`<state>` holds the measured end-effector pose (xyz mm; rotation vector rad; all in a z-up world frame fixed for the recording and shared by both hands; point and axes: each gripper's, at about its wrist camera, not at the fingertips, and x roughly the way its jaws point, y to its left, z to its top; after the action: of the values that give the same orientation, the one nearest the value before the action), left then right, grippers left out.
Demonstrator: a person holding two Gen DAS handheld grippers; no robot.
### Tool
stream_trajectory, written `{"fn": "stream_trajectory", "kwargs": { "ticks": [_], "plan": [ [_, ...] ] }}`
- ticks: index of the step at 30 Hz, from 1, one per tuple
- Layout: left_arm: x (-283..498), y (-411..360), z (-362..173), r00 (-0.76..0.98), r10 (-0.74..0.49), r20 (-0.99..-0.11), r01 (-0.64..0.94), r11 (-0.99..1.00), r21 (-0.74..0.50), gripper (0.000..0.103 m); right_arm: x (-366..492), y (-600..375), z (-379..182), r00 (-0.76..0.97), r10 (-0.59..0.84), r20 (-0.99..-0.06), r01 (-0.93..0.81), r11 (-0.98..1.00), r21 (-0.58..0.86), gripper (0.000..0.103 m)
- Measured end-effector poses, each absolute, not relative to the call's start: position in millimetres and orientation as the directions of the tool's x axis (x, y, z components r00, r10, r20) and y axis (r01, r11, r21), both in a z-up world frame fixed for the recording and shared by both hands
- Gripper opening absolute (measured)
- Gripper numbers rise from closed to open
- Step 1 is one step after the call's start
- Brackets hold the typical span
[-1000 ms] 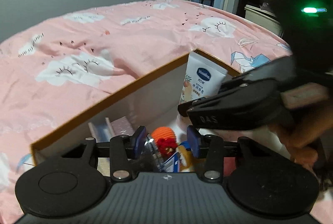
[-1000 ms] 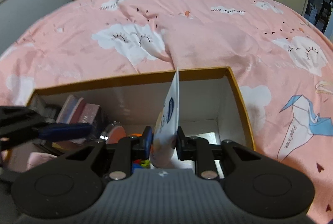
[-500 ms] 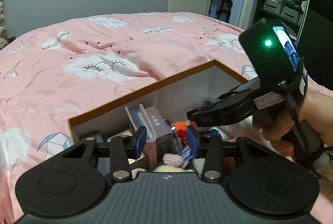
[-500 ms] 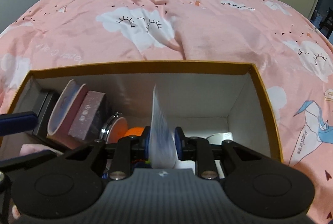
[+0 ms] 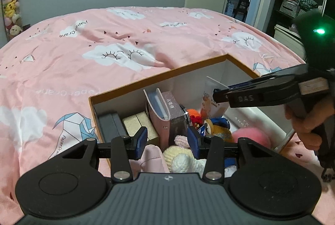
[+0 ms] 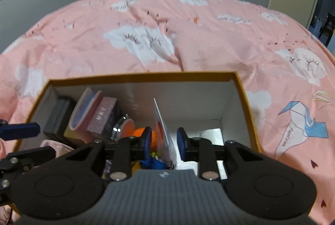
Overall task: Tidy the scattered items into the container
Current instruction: 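Lower the tube and pompom into the box and open both grippers, then withdraw both grippers up from the orange box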
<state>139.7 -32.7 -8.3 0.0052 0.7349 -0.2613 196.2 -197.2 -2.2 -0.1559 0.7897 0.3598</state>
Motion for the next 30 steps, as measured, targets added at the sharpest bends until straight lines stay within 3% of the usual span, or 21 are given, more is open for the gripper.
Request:
{"fn": "stream_trajectory", "kwargs": {
  "ticks": [5, 19, 23, 30],
  "plan": [
    [126.1, -30.7, 7.9, 0.745, -0.205, -0.634, 0.193, 0.977, -0.09, 0.051, 161.4, -206.7, 21.9, 0.719, 0.297, -0.628, -0.357, 0.933, 0.033, 0.037],
    [86.6, -23.8, 19.8, 0.823, -0.132, -0.553, 0.092, 0.991, -0.1, 0.076, 62.5, -208.7, 38.3, 0.859, 0.308, -0.408, -0.327, 0.945, 0.024, 0.064],
    [77.7, -21.8, 10.6, 0.829, -0.125, -0.544, 0.081, 0.991, -0.104, 0.079, 48.8, -207.1, 24.2, 0.874, 0.294, -0.387, -0.314, 0.949, 0.012, 0.066],
    [69.1, -20.8, -8.3, 0.815, -0.092, -0.572, 0.019, 0.991, -0.131, 0.085, 44.2, -202.1, 0.6, 0.853, 0.295, -0.431, -0.327, 0.945, -0.001, 0.075]
  ]
}}
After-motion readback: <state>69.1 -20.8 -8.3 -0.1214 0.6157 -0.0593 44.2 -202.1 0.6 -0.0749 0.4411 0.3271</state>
